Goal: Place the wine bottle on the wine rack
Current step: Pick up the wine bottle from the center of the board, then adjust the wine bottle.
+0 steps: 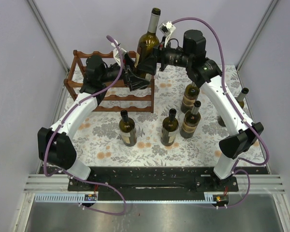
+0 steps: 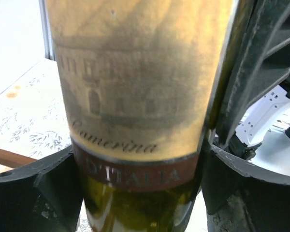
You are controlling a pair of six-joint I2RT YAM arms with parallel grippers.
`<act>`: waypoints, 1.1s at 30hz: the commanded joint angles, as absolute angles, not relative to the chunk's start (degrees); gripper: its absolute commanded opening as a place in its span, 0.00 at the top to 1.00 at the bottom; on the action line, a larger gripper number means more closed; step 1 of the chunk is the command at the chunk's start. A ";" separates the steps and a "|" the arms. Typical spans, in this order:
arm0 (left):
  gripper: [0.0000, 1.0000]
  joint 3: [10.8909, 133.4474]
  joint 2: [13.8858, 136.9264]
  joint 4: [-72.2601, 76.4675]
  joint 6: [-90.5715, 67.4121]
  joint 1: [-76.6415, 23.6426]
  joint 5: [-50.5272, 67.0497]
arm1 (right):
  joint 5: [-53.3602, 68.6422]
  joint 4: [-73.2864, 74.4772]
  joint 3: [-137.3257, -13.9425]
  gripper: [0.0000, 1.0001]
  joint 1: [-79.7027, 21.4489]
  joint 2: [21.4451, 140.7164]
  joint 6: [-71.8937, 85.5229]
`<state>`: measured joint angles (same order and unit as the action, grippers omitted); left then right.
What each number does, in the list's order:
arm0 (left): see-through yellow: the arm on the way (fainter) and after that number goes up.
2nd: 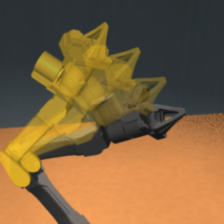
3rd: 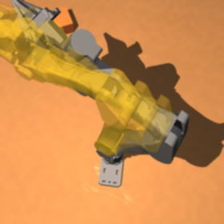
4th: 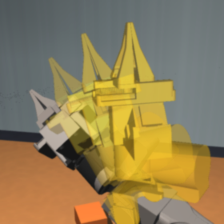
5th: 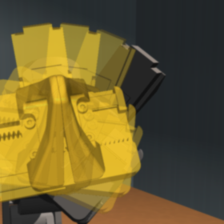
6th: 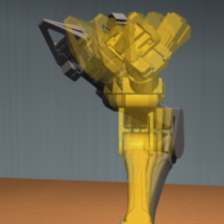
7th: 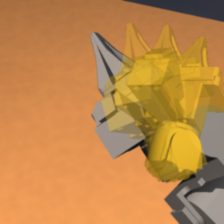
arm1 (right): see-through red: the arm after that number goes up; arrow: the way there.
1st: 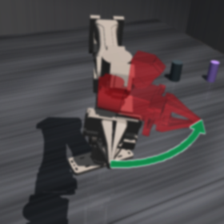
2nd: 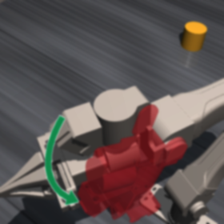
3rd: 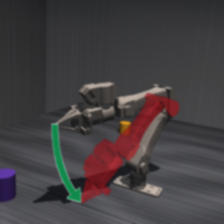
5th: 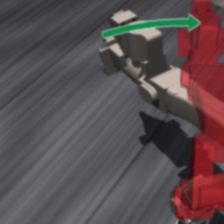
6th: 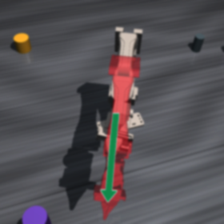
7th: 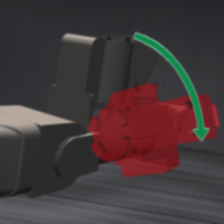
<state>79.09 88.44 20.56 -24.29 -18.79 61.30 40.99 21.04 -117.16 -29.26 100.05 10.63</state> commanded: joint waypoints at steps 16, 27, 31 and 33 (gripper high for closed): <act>0.01 84.63 86.58 4.76 -8.27 -15.39 56.87 | 33.05 21.61 -125.50 1.00 -28.83 100.99 3.61; 0.01 90.43 79.98 -10.79 2.19 -9.41 48.70 | 27.87 31.54 -137.44 1.00 -28.83 106.77 -9.92; 0.01 92.81 78.23 -13.97 2.46 -8.53 44.39 | 24.88 35.85 -146.14 1.00 -29.18 111.52 -14.75; 0.01 94.56 77.61 -15.90 2.90 -8.35 41.32 | 22.69 37.70 -148.78 1.00 -29.97 113.02 -18.87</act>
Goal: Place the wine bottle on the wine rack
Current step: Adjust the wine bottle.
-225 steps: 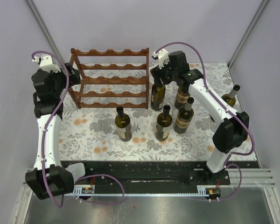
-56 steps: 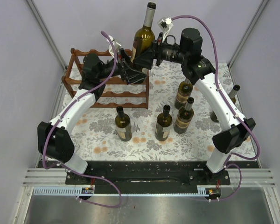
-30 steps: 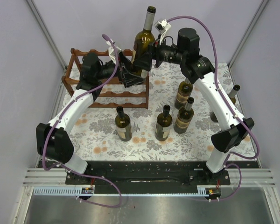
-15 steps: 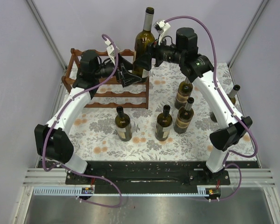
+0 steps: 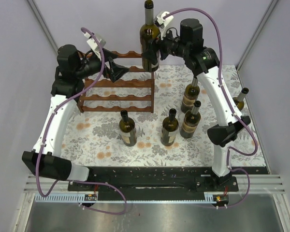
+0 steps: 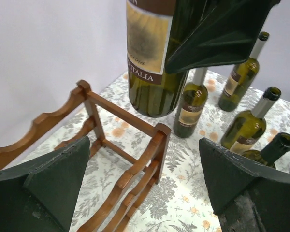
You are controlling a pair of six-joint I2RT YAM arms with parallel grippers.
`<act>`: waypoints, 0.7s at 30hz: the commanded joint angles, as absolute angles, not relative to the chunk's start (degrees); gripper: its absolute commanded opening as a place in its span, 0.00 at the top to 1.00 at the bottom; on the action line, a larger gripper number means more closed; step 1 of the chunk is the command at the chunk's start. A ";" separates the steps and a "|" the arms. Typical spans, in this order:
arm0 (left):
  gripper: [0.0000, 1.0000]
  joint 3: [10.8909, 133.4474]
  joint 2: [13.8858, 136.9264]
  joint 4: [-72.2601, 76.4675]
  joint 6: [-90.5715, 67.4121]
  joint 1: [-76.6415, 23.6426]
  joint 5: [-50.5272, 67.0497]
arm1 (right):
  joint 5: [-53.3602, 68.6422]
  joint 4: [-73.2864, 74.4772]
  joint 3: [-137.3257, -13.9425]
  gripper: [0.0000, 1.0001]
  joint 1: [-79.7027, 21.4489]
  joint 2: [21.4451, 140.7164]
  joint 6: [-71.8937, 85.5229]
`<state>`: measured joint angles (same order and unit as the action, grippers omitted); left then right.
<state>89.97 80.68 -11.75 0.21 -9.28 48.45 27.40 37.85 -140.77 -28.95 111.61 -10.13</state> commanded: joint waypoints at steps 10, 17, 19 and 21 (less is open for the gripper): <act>0.01 108.72 77.52 -32.25 0.26 -4.40 32.35 | 11.69 35.43 -147.75 1.00 -35.06 113.91 -37.25; 0.01 107.40 73.30 -34.89 1.84 -3.16 28.74 | 3.61 32.08 -146.60 1.00 -40.07 116.27 -47.80; 0.01 107.93 72.78 -36.29 3.33 -3.08 27.95 | 1.33 31.03 -146.34 1.00 -41.48 117.15 -50.52; 0.01 109.24 72.25 -39.45 6.49 -2.81 28.30 | -1.82 29.02 -144.77 1.00 -43.06 117.60 -54.04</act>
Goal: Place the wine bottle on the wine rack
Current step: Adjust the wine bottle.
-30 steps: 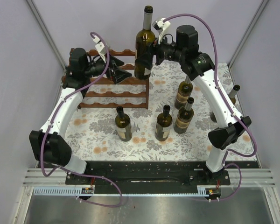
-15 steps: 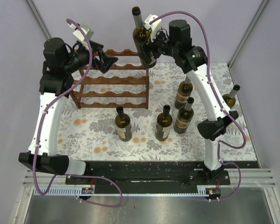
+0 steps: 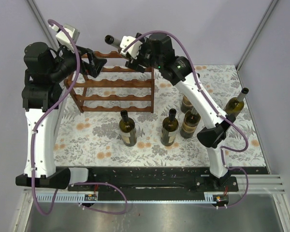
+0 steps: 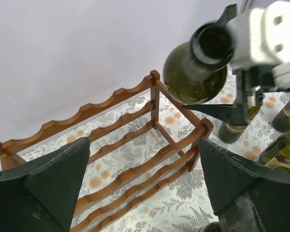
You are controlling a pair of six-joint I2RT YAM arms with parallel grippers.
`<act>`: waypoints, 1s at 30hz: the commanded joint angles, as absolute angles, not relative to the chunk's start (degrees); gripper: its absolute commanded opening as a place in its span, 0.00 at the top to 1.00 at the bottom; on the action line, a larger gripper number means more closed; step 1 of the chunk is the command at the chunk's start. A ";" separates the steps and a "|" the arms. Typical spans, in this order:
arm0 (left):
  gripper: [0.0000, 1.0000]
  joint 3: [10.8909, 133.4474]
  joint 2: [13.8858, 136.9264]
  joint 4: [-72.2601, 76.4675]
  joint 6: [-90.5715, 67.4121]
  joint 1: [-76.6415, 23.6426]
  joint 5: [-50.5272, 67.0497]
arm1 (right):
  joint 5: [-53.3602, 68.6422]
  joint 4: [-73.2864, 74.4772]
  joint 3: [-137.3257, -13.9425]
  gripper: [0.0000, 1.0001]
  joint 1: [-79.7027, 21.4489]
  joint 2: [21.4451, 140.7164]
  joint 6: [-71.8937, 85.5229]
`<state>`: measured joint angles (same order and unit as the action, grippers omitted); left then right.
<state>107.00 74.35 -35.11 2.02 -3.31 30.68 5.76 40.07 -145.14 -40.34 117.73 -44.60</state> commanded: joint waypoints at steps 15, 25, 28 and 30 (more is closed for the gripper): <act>0.01 108.38 63.99 -57.83 42.95 -1.67 31.46 | -7.03 20.57 -133.86 1.00 -47.10 116.63 -66.00; 0.01 110.91 69.52 -62.84 56.33 -1.67 36.56 | -9.05 22.15 -133.77 1.00 -49.66 117.95 -68.73; 0.01 112.14 71.62 -63.28 57.65 -1.67 38.40 | -10.28 22.15 -133.24 1.00 -50.18 118.21 -70.31; 0.01 112.76 72.59 -63.72 59.15 -1.67 40.07 | -10.72 22.15 -133.16 1.00 -50.54 118.21 -70.75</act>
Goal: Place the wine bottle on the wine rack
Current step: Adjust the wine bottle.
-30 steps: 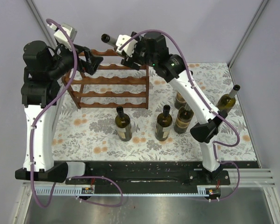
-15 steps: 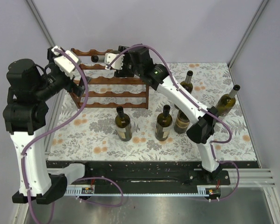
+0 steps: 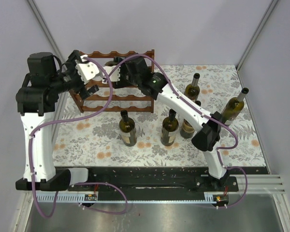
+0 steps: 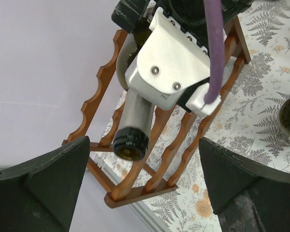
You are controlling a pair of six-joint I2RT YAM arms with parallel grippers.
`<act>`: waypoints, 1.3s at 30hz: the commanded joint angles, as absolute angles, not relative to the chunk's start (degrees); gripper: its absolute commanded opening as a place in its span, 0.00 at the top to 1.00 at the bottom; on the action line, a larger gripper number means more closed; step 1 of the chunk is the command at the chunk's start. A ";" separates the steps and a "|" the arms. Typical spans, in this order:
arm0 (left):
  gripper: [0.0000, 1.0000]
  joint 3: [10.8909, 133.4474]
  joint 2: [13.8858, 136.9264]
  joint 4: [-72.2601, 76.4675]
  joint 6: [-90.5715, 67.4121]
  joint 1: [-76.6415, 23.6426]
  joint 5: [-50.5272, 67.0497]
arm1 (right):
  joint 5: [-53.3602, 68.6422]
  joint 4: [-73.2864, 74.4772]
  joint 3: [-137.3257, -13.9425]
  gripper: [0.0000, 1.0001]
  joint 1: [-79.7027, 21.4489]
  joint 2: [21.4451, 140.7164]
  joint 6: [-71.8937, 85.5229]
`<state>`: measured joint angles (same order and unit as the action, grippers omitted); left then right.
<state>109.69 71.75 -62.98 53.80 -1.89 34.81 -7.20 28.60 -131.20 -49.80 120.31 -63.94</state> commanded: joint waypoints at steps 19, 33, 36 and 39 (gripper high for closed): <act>0.24 114.70 79.19 -65.04 62.66 -1.67 41.31 | -12.39 17.93 -128.06 1.00 -51.94 116.10 -73.83; 0.25 110.21 78.22 -65.57 65.56 -1.67 39.99 | -13.45 17.05 -126.30 1.00 -51.94 115.31 -74.62; 0.30 110.30 78.84 -65.48 65.92 -1.67 39.46 | -13.45 16.96 -125.95 1.00 -51.94 114.87 -74.53; 0.34 110.04 79.19 -65.65 66.35 -1.67 39.46 | -13.54 16.96 -125.68 1.00 -51.94 114.52 -74.36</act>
